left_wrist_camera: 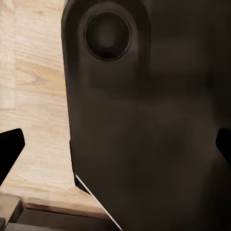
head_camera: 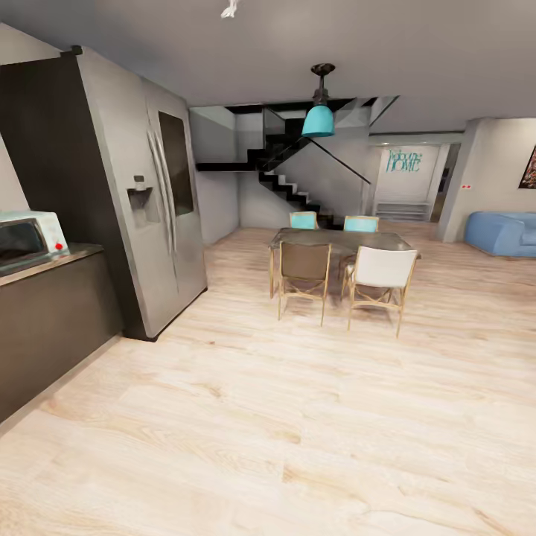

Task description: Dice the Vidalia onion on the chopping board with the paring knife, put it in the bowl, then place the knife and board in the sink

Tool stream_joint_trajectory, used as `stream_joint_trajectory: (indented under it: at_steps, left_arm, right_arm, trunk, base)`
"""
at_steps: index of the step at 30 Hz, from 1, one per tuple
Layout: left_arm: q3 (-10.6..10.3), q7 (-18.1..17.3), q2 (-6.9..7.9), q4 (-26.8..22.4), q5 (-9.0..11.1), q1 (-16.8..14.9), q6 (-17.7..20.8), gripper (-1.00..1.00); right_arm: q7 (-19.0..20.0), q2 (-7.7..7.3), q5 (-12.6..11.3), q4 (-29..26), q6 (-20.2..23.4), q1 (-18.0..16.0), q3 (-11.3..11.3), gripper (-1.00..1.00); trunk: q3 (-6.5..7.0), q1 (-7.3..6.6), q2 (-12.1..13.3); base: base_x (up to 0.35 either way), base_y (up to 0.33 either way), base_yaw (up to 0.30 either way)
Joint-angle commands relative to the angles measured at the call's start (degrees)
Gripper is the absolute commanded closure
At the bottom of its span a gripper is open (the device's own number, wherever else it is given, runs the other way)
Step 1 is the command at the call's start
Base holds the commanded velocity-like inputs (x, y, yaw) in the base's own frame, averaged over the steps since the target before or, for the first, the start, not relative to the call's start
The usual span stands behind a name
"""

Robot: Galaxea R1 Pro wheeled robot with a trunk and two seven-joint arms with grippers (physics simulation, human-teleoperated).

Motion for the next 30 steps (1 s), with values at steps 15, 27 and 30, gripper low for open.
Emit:
stream_joint_trajectory:
  at_steps: [15, 27, 30]
  left_arm:
    - [-0.09, -0.09, 0.80, 0.09, -0.09, -0.01, -0.09, -1.00]
    - [-0.09, -0.09, 0.97, 0.09, -0.09, -0.01, -0.09, -1.00]
    - [-0.09, -0.09, 0.97, 0.09, -0.09, -0.01, -0.09, -1.00]
  right_arm:
    - [-0.14, 1.16, -0.12, -1.67, 0.09, -0.11, -0.06, -1.00]
    - [-0.18, 1.13, -0.18, -4.44, -1.82, -0.09, -0.33, -1.00]
    - [-0.18, 1.14, -0.18, -4.47, -5.87, -0.09, -0.29, -1.00]
  trunk:
    - [-0.03, 0.00, -0.02]
    - [-0.03, 0.00, -0.02]
    - [-0.03, 0.00, -0.02]
  base:
    - [0.000, 0.000, 0.000]
    - [0.000, 0.000, 0.000]
    - [0.000, 0.000, 0.000]
